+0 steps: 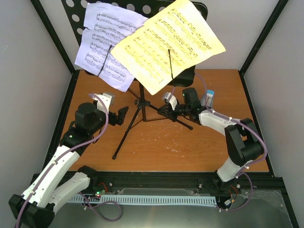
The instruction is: Pack up the instrument practice props
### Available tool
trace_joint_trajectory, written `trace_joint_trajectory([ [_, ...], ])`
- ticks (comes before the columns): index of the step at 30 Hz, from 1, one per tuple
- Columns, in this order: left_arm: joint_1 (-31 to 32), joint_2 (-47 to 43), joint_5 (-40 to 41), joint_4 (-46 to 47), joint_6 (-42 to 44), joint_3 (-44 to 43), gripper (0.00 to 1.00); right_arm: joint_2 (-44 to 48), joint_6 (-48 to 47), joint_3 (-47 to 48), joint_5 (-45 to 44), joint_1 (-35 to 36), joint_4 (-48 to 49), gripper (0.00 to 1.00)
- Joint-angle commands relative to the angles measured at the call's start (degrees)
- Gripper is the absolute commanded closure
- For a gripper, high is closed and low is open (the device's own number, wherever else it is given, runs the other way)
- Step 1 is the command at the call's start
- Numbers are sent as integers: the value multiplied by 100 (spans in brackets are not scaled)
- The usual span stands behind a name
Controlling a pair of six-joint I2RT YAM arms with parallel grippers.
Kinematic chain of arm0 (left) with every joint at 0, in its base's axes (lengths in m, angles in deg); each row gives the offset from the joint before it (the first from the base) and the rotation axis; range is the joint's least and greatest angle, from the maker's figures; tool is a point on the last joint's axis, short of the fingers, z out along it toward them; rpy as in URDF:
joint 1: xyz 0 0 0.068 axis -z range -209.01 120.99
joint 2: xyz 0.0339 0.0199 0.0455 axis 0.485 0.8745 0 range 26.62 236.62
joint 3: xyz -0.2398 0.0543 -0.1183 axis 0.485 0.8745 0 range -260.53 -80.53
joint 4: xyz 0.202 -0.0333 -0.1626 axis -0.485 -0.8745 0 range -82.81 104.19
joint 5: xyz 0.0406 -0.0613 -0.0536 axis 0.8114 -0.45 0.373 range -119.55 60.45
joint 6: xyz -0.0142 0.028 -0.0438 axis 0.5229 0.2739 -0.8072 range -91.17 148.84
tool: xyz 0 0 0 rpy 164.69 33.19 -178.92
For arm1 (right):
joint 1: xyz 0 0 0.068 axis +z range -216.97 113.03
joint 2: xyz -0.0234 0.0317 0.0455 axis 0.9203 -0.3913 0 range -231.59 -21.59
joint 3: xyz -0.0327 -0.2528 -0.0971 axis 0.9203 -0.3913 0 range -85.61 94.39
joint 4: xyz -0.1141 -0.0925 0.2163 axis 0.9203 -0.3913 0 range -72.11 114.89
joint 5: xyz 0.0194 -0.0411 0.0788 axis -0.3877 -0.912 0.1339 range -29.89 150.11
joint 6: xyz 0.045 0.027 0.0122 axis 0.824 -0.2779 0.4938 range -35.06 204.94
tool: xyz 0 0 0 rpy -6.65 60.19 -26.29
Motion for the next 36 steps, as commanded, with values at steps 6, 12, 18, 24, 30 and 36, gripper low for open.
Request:
trace_joint_trajectory([
  [6,-35,-140,64,131,81,22,1,1196,1364,-1440,-1738,258,1392,92],
  [12,-35,-149,40,121,71,22,1,1641,1687,-1847,-2497,262,1300,91],
  [18,-31,-178,65,113,63,41,0,2093,2071,-2119,-3029,267,1304,91],
  [24,-35,-220,29,110,54,45,1,2371,2111,-2195,-2888,262,1288,59],
  [30,-35,-314,-155,-25,-273,-103,0,3281,2400,-2481,-2897,259,1215,22],
  [36,-35,-403,-1049,134,-1474,-288,1,4353,2661,-2609,-2392,254,225,14],
])
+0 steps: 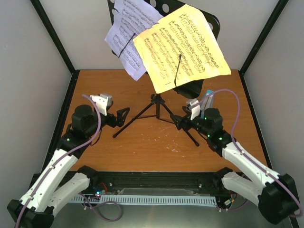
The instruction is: Pack up the instrument practice props
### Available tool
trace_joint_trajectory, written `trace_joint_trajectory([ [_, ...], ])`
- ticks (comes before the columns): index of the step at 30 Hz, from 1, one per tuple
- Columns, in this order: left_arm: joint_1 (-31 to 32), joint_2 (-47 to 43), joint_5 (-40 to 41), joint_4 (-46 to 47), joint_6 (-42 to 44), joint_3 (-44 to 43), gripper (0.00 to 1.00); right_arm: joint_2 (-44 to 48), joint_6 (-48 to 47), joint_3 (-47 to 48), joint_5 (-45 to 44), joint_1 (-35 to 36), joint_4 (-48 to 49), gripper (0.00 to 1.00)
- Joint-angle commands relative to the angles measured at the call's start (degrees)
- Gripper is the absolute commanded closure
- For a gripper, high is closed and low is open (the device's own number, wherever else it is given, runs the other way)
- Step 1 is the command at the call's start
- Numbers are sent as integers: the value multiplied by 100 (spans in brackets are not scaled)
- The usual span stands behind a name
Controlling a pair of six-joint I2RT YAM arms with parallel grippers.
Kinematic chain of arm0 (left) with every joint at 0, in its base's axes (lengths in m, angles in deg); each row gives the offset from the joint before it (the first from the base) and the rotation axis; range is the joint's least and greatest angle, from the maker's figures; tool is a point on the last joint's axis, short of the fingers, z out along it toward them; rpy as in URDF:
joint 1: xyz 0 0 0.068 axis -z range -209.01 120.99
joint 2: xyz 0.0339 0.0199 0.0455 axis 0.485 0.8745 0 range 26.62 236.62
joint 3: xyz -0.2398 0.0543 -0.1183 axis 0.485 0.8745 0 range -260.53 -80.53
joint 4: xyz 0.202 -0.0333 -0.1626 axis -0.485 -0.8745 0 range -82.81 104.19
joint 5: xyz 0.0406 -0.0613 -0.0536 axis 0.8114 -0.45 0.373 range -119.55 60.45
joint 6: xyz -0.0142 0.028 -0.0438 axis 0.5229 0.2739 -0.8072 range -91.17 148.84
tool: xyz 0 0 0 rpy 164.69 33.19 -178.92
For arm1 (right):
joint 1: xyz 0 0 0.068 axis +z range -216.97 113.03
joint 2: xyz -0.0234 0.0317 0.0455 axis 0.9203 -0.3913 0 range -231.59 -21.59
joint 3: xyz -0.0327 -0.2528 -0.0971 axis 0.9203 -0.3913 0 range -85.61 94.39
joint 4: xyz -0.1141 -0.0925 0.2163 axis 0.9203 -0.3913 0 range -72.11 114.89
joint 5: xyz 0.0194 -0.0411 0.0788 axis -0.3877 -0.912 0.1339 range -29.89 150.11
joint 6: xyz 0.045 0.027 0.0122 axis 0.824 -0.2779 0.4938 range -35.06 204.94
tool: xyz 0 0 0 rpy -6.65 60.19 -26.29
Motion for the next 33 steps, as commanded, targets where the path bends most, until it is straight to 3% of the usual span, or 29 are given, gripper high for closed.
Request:
trace_joint_trajectory([
  [1,-35,-116,-853,235,-1060,-372,0,738,409,-78,479,-5,-835,14],
  [5,-35,-30,-1640,538,-1446,-541,1,1777,961,-90,285,-6,-1369,11],
  [7,-35,139,-2023,524,-1525,-801,1,2256,1182,70,-643,-9,-1838,3],
  [10,-35,408,-2491,516,-1567,-1124,0,2782,1390,444,-2342,-4,-2549,0],
  [14,-35,573,-2797,572,-1376,-1307,1,3097,1546,1036,-3078,-4,-3007,0],
  [18,-35,668,-2868,598,-1458,-1522,5,3451,1693,1606,-2829,-7,-2762,0],
  [22,74,775,-2869,684,-1649,-2021,8,3418,1867,2358,-2124,-7,-2549,8],
  [29,842,1348,-2611,1472,-1951,-2801,16,2765,1955,3516,-28,-7,-1965,28],
  [33,1320,1848,-2488,1887,-2021,-3226,20,2112,1811,4178,564,-4,-2051,35],
])
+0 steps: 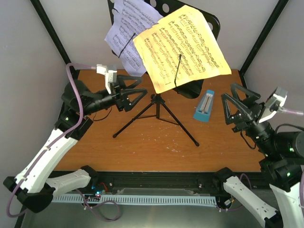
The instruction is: Pack up the instrument practice props
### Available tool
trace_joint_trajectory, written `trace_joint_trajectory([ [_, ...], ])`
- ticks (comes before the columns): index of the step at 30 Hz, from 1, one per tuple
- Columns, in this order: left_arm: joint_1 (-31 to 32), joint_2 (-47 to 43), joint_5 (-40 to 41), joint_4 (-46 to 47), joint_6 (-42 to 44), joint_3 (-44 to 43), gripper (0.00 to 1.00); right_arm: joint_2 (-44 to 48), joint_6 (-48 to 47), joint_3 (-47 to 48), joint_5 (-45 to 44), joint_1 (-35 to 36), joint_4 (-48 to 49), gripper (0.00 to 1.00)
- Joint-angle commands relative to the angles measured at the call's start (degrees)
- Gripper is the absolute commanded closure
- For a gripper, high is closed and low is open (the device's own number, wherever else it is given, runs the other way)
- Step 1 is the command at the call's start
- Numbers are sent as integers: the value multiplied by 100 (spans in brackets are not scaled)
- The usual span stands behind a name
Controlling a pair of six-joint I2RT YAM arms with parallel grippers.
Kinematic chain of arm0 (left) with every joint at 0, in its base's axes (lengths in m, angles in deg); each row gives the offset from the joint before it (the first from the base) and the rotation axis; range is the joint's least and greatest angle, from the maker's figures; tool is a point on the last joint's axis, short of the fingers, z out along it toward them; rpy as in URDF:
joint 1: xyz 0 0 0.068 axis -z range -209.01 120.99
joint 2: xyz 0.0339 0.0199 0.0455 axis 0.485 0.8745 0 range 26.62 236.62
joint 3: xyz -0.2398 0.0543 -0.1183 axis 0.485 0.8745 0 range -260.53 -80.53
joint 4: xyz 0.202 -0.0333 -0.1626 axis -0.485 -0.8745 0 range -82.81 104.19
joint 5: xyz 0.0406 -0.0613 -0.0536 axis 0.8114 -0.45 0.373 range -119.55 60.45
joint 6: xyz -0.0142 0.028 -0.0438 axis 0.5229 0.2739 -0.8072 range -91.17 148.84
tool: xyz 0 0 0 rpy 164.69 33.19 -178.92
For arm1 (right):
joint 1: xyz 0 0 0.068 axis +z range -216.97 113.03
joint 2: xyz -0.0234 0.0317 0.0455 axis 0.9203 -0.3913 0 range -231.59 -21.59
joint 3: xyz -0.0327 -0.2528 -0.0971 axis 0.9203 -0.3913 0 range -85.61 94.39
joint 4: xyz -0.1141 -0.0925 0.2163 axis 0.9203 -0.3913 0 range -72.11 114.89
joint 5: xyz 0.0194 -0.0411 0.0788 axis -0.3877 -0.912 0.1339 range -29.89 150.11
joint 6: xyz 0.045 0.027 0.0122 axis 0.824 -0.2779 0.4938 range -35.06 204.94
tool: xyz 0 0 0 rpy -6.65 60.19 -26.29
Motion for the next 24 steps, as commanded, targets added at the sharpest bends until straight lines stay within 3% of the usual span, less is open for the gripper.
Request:
trace_joint_trajectory([
  [1,471,557,194,557,-137,-649,20,-743,-130,718,1097,-7,-69,35],
  [11,923,1656,364,254,124,-1906,25,-1522,-580,1475,1237,-6,-218,47],
  [20,930,1884,178,396,-26,-1941,31,-1095,-801,1093,-77,-2,-182,45],
  [24,936,1969,39,467,-111,-1987,34,-1222,-891,1301,-20,-3,-237,44],
])
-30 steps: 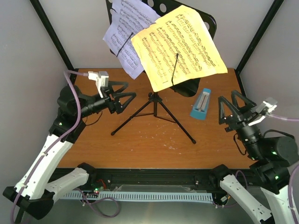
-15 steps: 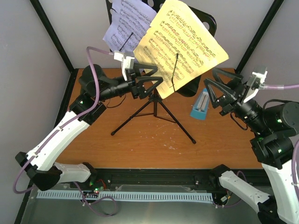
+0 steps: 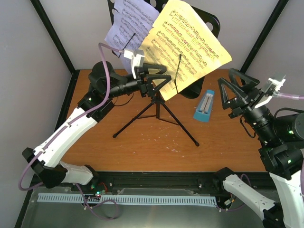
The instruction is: Pack up the instrument practice props
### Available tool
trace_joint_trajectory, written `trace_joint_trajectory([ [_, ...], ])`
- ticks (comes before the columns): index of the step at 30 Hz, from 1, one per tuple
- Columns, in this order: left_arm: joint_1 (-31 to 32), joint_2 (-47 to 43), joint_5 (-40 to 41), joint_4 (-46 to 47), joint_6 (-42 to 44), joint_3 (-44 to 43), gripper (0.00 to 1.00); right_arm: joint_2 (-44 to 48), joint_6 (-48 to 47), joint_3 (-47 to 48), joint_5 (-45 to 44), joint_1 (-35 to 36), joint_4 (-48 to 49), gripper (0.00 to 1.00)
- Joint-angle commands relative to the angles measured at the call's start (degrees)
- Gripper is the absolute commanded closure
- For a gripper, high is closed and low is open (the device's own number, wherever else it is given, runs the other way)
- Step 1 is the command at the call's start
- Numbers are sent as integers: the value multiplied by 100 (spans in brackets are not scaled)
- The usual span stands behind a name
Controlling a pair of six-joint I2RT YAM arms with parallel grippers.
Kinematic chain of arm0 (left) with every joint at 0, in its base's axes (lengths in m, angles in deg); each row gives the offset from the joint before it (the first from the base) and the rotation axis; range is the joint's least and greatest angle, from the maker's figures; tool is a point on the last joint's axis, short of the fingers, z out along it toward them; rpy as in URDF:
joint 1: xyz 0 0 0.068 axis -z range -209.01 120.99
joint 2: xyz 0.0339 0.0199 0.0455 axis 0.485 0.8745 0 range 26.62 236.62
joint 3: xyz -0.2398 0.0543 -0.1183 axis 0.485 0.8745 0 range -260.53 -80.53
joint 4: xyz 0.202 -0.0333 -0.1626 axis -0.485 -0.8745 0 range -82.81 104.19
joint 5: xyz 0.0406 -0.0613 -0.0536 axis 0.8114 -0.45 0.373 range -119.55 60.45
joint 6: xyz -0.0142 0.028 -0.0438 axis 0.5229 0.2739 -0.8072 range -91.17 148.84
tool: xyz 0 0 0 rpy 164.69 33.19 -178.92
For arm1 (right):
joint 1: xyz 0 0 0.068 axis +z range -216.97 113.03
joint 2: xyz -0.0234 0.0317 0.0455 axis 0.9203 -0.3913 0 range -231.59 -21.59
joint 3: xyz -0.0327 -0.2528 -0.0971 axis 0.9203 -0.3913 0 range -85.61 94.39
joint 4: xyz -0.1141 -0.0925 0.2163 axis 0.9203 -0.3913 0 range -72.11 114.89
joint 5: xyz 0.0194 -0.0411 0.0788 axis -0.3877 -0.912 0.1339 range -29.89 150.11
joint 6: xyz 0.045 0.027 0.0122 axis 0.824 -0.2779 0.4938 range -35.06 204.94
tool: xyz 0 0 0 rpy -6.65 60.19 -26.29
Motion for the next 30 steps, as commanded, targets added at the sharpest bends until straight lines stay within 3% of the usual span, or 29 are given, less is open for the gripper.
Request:
trace_joint_trajectory([
  [1,68,88,-222,240,-129,-310,34,-158,-173,241,-170,-4,-38,44],
  [5,67,105,-219,238,-159,-310,34,-553,-251,662,302,-2,-158,48],
  [14,125,214,-254,314,-275,-385,39,-948,-331,1212,1041,-3,-281,78],
  [30,350,830,-463,207,-348,-991,48,-1638,-660,1973,1201,-5,-778,75],
])
